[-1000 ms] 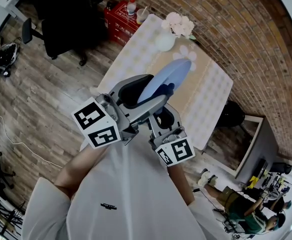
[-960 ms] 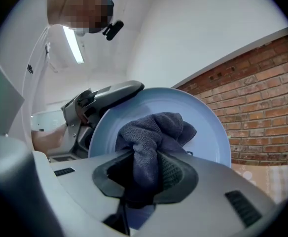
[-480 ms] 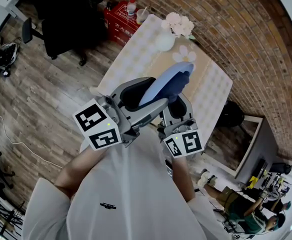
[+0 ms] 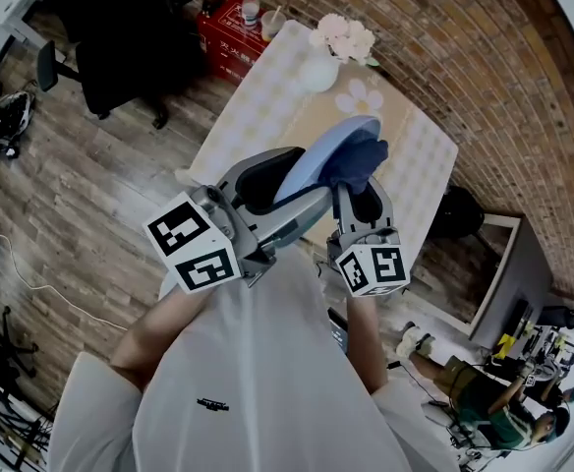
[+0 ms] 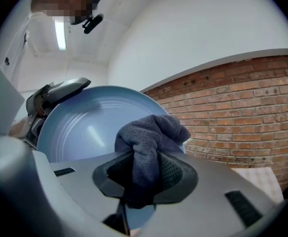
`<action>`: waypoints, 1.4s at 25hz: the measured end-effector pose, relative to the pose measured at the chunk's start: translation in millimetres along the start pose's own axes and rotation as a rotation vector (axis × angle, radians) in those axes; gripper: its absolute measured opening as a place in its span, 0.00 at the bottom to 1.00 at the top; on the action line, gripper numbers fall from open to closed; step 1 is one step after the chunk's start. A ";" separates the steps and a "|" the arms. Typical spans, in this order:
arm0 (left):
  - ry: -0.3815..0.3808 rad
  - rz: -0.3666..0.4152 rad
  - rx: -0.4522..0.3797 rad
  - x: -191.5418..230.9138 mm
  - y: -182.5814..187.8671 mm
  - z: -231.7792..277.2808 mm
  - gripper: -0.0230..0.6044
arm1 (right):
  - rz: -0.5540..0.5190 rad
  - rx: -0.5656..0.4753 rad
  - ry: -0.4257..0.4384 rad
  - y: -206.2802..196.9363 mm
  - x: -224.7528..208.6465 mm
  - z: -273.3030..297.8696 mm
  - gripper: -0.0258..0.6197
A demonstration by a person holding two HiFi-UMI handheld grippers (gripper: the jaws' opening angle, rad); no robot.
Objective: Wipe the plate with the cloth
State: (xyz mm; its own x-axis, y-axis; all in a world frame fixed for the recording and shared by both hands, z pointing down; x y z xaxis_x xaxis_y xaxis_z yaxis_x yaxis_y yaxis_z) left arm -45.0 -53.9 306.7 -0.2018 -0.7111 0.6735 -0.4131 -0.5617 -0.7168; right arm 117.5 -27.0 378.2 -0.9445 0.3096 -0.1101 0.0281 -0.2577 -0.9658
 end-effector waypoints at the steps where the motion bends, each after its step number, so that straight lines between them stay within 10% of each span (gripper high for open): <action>1: 0.009 0.011 0.008 1.8 -1.0 0.0 0.44 | 0.012 0.002 -0.011 -2.7 -2.8 -3.3 0.22; 22: 0.083 0.069 0.047 28.9 4.6 -4.4 0.44 | 0.095 -0.075 -0.359 7.2 -83.4 -105.7 0.22; 35: 0.082 0.057 0.089 32.0 -10.1 0.2 0.44 | 0.143 -0.067 -0.389 -16.0 -77.6 -121.2 0.22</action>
State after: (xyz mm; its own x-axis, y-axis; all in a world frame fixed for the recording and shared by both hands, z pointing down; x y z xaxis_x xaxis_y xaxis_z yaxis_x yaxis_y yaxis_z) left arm -47.1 -71.1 335.4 -0.2961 -0.7078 0.6413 -0.3195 -0.5594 -0.7649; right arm 229.9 64.1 373.8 -0.9824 -0.0967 -0.1595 0.1767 -0.2092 -0.9618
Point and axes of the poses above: the fingertips, and each gripper's own axes: z forward along the fingers, x to its left, y out of its top, the point moved 6 cm from there along -z, backward along the fingers, and after that the axes turned 1 degree about y, right-handed, at the moved point
